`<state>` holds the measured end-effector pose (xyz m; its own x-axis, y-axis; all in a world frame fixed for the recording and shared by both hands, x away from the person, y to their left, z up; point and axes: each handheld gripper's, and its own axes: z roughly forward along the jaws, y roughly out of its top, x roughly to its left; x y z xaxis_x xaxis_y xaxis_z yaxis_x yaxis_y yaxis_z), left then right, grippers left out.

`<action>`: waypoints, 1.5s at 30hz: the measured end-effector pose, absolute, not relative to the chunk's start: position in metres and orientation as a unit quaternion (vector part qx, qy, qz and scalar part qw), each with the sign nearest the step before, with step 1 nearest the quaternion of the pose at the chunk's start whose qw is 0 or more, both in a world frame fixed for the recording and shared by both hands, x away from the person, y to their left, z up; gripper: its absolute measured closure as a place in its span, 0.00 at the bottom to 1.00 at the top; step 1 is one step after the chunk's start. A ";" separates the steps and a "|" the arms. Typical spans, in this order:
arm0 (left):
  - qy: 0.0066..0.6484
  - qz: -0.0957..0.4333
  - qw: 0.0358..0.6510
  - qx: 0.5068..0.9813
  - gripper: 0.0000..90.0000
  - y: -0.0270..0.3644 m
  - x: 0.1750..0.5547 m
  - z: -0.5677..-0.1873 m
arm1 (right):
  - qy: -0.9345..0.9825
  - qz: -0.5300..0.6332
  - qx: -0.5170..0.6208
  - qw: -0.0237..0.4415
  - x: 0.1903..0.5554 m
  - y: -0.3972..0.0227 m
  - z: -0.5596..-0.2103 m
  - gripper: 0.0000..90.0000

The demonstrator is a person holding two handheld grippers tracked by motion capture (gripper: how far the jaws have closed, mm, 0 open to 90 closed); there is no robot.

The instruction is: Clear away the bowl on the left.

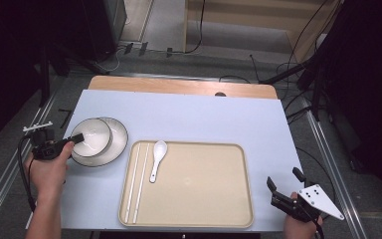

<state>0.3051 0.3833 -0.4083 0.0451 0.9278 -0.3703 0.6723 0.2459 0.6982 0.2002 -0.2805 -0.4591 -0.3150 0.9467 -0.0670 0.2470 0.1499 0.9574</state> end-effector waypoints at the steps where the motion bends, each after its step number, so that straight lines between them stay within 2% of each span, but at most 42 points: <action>1: 0.670 0.156 0.415 0.595 0.92 0.382 0.303 -0.407 | 0.661 0.470 0.451 0.373 0.200 -0.280 -0.459 0.15; 14: 0.622 0.145 0.428 0.639 0.92 0.349 0.277 -0.391 | 0.661 0.473 0.448 0.372 0.199 -0.279 -0.458 0.15; 45: 0.548 0.084 0.417 0.720 0.92 0.262 0.240 -0.414 | 0.660 0.475 0.447 0.372 0.200 -0.278 -0.458 0.15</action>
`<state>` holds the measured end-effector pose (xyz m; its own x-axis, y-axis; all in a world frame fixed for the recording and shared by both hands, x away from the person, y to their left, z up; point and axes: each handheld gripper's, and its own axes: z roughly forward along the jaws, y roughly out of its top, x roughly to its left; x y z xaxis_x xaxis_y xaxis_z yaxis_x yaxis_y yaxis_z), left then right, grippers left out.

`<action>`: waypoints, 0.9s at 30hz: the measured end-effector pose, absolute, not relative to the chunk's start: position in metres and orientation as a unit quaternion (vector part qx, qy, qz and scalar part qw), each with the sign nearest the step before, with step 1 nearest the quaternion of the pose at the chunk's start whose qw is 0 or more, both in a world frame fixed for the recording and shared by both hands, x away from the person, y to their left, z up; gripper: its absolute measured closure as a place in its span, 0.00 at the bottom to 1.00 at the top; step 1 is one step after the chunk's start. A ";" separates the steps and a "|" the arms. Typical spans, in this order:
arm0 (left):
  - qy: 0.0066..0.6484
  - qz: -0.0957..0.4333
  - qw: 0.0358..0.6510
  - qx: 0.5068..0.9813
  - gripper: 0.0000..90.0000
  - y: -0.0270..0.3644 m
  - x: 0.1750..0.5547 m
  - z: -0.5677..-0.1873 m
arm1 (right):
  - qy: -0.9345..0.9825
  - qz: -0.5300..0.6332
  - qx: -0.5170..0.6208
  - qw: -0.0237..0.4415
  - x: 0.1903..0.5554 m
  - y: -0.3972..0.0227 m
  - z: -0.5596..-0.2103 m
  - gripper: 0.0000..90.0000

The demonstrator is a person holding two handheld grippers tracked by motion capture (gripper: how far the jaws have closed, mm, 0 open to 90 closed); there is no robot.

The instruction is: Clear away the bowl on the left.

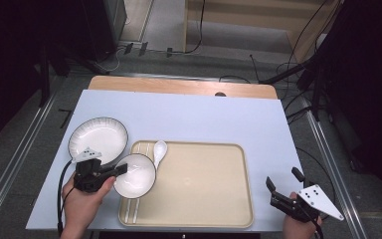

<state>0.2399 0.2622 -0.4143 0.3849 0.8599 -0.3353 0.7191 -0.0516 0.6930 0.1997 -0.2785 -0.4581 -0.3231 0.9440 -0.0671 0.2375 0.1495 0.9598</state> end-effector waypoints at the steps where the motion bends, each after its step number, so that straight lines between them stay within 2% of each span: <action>1: 0.544 0.082 0.417 0.723 0.92 0.260 0.239 -0.415 | 0.660 0.474 0.448 0.372 0.200 -0.278 -0.458 0.15; 27: 0.485 0.034 0.380 0.787 0.92 0.202 0.217 -0.438 | 0.662 0.476 0.446 0.369 0.200 -0.277 -0.459 0.15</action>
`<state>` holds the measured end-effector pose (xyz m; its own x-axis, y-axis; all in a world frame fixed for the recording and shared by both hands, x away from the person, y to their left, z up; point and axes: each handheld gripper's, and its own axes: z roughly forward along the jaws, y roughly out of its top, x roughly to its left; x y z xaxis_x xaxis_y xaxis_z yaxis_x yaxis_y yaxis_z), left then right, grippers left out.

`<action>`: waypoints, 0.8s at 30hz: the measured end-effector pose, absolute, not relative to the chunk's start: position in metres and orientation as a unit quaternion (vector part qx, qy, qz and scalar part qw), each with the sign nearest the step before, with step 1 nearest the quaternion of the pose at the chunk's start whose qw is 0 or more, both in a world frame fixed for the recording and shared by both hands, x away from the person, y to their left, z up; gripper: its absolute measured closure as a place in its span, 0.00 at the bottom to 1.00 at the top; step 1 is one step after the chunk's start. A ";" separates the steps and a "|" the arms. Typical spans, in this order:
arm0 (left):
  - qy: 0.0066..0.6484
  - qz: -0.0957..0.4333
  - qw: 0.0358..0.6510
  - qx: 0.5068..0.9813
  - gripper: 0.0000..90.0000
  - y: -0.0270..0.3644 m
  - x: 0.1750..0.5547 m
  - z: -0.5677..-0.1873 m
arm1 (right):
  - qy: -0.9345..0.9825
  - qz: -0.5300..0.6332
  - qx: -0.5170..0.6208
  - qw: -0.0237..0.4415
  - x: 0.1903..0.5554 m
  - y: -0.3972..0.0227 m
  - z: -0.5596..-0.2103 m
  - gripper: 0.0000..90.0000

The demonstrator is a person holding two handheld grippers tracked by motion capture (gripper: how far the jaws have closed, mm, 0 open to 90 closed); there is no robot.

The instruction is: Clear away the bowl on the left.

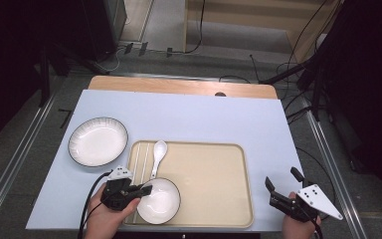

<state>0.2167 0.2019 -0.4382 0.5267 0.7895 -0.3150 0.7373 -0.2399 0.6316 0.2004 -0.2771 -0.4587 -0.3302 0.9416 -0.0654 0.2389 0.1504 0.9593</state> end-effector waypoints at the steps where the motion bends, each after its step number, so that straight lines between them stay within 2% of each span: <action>1: 0.481 0.031 0.379 0.790 0.91 0.200 0.217 -0.439 | 0.662 0.476 0.446 0.369 0.200 -0.277 -0.459 0.15; 8: 0.481 0.023 0.382 0.789 0.91 0.200 0.219 -0.441 | 0.664 0.473 0.445 0.369 0.202 -0.276 -0.459 0.15; 13: 0.477 0.018 0.406 0.779 0.84 0.203 0.220 -0.441 | 0.665 0.471 0.447 0.368 0.202 -0.276 -0.460 0.15; 19: 0.477 0.043 0.428 0.767 0.59 0.214 0.221 -0.431 | 0.665 0.470 0.448 0.369 0.201 -0.277 -0.460 0.15; 24: 0.470 0.046 0.458 0.753 0.46 0.223 0.224 -0.428 | 0.667 0.468 0.447 0.369 0.203 -0.277 -0.460 0.15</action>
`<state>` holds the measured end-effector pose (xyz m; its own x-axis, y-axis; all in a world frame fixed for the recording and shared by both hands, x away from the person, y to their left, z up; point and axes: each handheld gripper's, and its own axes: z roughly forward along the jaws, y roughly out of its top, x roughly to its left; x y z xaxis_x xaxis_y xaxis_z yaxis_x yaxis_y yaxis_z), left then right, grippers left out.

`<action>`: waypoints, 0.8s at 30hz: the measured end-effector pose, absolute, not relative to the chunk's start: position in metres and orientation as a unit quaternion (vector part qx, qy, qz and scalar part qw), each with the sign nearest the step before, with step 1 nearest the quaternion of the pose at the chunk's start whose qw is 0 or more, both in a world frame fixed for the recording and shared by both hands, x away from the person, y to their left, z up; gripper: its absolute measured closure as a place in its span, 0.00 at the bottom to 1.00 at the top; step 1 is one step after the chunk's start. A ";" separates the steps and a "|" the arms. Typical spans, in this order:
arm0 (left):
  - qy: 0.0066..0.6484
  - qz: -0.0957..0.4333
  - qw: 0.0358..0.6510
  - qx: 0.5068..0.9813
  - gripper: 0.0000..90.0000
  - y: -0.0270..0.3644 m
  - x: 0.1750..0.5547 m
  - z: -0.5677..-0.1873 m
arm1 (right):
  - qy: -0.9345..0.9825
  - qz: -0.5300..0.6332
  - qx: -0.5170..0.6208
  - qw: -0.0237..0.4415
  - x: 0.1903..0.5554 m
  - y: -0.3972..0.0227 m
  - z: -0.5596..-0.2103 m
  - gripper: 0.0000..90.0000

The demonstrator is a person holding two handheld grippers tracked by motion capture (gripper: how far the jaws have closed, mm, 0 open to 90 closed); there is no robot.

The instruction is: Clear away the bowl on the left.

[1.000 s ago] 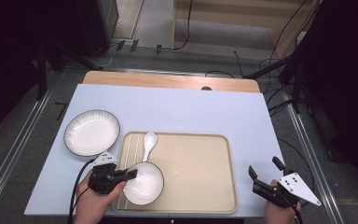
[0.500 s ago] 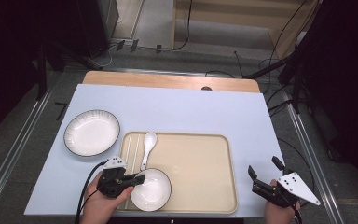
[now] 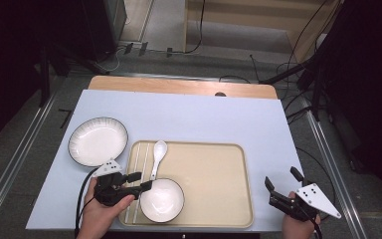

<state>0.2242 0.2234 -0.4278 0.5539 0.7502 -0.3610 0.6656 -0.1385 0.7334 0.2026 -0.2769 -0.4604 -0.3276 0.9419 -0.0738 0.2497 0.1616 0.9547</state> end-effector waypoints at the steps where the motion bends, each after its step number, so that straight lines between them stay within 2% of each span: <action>1: 0.468 0.063 0.457 0.754 0.45 0.224 0.224 -0.428 | 0.666 0.468 0.448 0.369 0.203 -0.277 -0.460 0.15; 13: 0.488 0.136 0.462 0.728 0.31 0.243 0.230 -0.425 | 0.668 0.467 0.448 0.368 0.203 -0.277 -0.461 0.15; 24: 0.528 0.157 0.442 0.708 0.16 0.266 0.236 -0.423 | 0.669 0.467 0.448 0.365 0.204 -0.276 -0.462 0.15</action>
